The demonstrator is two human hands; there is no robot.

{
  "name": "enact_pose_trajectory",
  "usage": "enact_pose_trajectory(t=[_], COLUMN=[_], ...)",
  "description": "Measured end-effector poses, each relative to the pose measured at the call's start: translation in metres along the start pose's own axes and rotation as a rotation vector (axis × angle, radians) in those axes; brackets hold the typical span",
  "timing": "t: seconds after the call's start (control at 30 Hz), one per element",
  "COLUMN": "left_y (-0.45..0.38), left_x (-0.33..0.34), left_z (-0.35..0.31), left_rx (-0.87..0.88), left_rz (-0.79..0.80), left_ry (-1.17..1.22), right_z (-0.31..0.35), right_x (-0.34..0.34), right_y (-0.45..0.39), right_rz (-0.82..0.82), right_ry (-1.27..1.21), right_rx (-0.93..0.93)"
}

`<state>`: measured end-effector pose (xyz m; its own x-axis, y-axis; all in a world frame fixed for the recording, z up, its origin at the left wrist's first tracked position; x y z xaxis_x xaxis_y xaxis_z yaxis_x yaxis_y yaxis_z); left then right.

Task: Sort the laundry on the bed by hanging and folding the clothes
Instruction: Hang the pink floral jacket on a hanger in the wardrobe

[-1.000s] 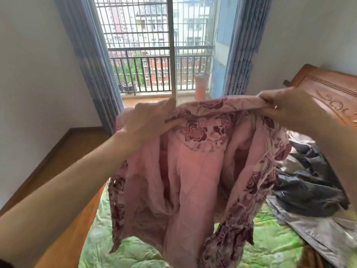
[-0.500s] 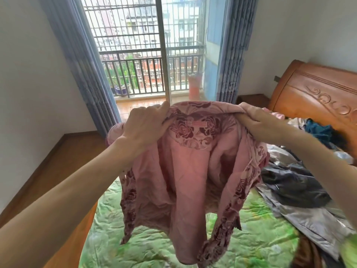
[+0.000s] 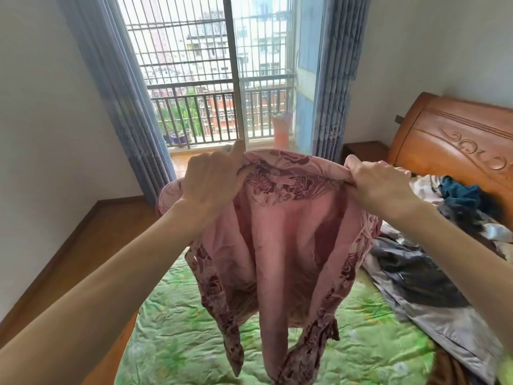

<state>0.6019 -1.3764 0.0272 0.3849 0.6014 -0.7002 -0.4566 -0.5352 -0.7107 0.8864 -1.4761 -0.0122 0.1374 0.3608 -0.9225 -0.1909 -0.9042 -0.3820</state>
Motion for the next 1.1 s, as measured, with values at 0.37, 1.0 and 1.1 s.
enact_pose_trajectory(t=[0.37,1.0,1.1], left_y=[0.012,0.028,0.03], left_x=[0.026,0.055,0.062], left_z=[0.0,0.007,0.017], left_rx=[-0.145,-0.11,-0.077], left_rz=[0.143,0.208,0.228], left_ry=[-0.194,0.151,0.195], right_z=[0.015,-0.008,-0.005], right_x=[0.002,-0.007,-0.01], right_y=[0.003,0.038,0.056], right_rz=[-0.281,-0.093,-0.034], right_ry=[-0.464,-0.613,-0.547], right_rx=[-0.023,-0.205,-0.304])
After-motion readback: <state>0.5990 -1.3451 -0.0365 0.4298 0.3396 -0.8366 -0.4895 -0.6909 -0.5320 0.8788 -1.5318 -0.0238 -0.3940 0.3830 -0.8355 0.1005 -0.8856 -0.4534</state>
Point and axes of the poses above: each hand's wrist, its own y-axis away from the middle knuckle, its own x-axis out of the palm, z = x × y, the point moved 2 cm from there along -y, towards the middle knuckle, and after that the axes turned 7 degrees about -x, right-handed, at the moved point
